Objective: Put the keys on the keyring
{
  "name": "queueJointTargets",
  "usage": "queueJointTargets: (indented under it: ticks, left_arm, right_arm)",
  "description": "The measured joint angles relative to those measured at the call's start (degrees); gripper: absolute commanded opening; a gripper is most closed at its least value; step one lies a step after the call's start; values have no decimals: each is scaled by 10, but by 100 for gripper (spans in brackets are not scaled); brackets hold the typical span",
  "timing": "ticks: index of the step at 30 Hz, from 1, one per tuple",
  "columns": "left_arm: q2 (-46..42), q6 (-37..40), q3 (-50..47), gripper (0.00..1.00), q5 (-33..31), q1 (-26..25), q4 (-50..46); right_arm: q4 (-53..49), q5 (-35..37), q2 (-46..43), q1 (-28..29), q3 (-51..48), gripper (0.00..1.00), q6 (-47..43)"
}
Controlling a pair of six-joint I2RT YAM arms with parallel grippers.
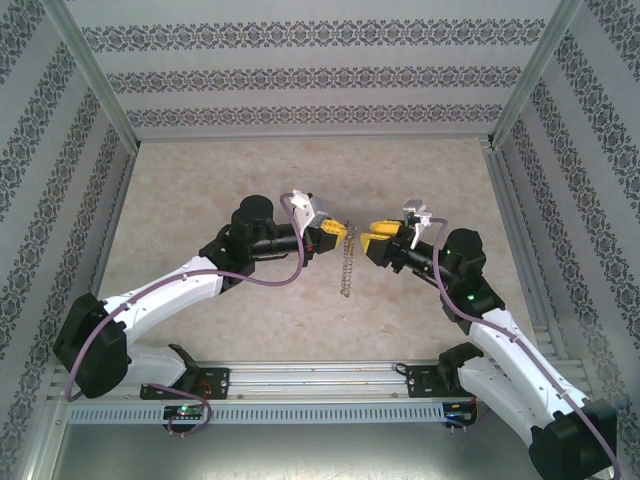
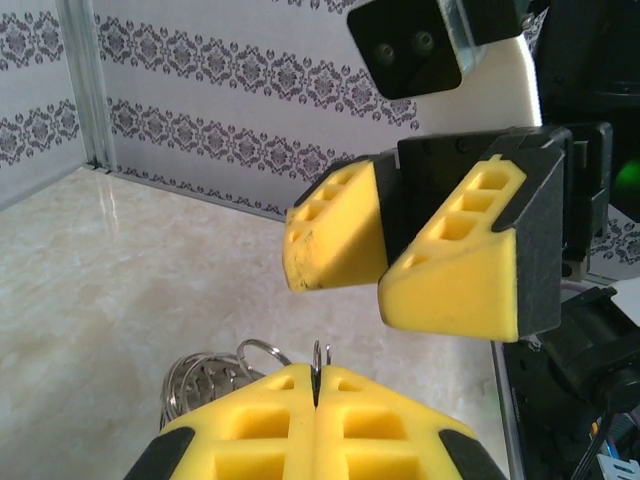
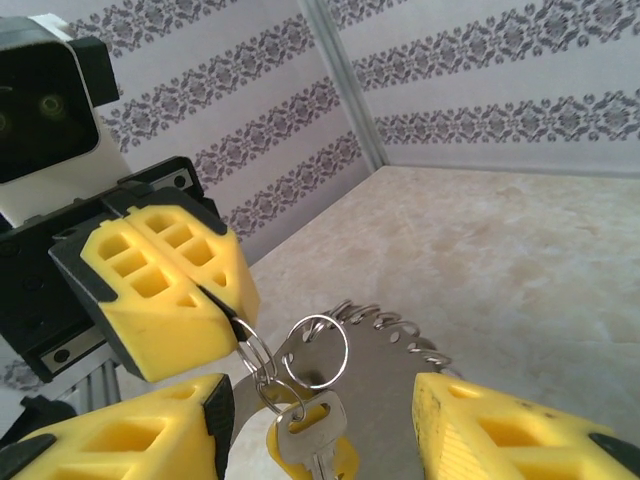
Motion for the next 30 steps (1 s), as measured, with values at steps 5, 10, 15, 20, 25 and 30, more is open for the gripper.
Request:
queueJointTargets:
  ticks: [5,10,15,20,25,30]
  left_arm:
    - [0,-25,-14,0,12,6,32]
    - [0,-49,-19,0,18,13,64]
    - [0,-73,-28,0,30,21,97]
    - [4,-99,-35,0,42,26,128]
    - [16,-133,-48,0,50,38,177]
    - [24,-158,-50,0,56,42,203]
  right_arm:
    - [22,-33,19,-2,1,51,9]
    - [40,-59,40,-4,9,52,19]
    - [67,-83,56,-4,14,52,32]
    - [97,-101,70,-4,18,51,46]
    - [121,-113,86,-3,29,50,56]
    - [148,-114,109,-2,36,50,65]
